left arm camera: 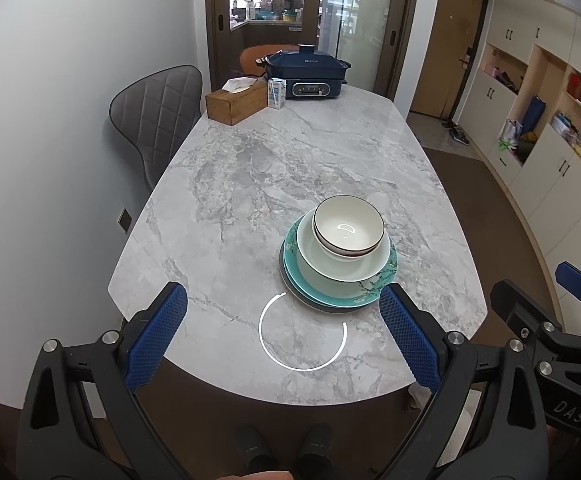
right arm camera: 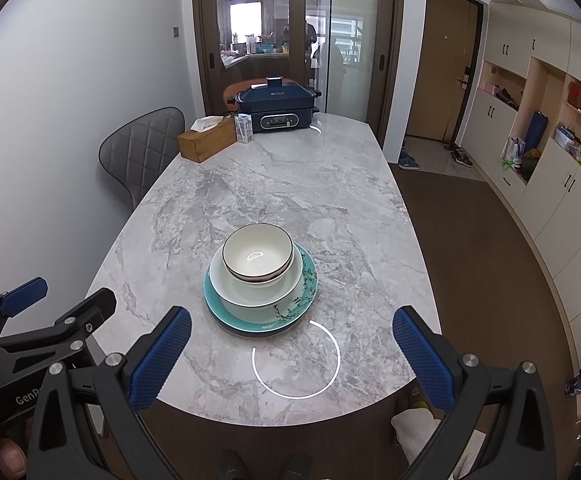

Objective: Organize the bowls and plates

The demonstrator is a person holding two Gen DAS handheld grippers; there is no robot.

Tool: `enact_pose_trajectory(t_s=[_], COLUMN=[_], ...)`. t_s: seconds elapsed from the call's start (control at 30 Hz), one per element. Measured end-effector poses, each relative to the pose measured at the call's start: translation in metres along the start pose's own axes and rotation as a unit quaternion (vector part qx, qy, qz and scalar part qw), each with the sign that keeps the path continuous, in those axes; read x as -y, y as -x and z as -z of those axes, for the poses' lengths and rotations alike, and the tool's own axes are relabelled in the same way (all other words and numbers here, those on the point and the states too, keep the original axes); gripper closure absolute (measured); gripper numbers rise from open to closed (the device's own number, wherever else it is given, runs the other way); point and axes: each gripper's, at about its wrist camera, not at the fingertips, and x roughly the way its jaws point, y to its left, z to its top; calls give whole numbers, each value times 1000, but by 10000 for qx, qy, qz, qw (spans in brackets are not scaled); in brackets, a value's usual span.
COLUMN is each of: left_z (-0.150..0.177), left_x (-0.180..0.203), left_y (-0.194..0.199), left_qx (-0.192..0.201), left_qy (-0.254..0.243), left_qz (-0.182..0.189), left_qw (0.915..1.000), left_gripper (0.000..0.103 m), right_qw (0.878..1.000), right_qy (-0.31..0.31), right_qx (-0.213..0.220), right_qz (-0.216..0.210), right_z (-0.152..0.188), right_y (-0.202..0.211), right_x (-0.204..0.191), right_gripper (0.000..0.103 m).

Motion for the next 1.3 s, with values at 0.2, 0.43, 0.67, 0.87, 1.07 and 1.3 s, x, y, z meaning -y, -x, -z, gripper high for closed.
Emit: enact_pose_trajectory(t_s=[0.2,0.43,0.67,0.87,1.07,1.3], left_z=[0,-1,0,-2,-2,-3], left_x=[1,3,3,1,0,0], left_y=[1,2,1,0,0,-1], left_qx=[11,7,4,3,-6,-10], left_qy=[12,13,8,-19,-23,-29], left_qz=[-14,-24,-12,14,24,25], left_qw=[10000,10000,10000,10000,10000,10000], left_gripper=[5,5,5,5,5,5], right_qw=[10000,10000,10000,10000,10000,10000], right_qy=[-1,-6,5,8,7,-8], right_qx=[-5,-12,-12,-14,-17,-23], right_qz=[-13,-17,-16,-25,-22,-11], right_z=[-1,-2,-3,-3,-3,-3], right_y=[0,-2,-3,-3,-3,-4], right_x=[2,3,4,5,5,3], right_gripper=[0,0,0,0,0,0])
